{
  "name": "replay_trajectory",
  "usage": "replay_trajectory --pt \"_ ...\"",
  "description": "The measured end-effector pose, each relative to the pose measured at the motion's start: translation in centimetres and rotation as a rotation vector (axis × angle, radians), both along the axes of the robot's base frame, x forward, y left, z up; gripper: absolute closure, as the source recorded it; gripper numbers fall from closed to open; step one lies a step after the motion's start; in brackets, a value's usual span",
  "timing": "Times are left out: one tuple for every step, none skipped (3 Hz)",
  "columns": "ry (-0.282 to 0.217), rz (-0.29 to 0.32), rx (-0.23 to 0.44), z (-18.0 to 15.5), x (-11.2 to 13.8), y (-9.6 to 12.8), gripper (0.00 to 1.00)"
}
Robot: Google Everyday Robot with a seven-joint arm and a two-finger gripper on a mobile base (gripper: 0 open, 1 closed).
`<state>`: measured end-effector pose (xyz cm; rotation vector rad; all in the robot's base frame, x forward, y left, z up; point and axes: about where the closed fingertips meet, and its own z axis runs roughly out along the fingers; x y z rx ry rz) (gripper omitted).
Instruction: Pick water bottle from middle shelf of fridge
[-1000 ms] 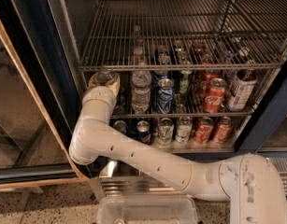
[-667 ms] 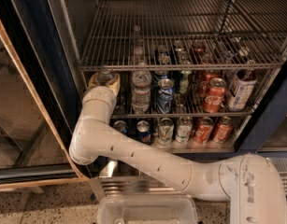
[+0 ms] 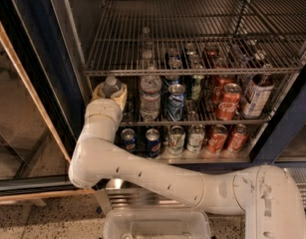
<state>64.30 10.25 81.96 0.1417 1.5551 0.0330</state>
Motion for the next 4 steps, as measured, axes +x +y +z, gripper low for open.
replay_trajectory --pt "-0.019 0.000 0.003 0.8 -1.6 0.4 1.00" --pt "-0.036 0.006 -0.005 1.4 -2.4 0.7 1.00" --pt "-0.034 0.015 -0.001 1.5 -2.7 0.8 1.00" --pt "-0.028 0.019 0.003 1.7 -3.8 0.5 1.00"
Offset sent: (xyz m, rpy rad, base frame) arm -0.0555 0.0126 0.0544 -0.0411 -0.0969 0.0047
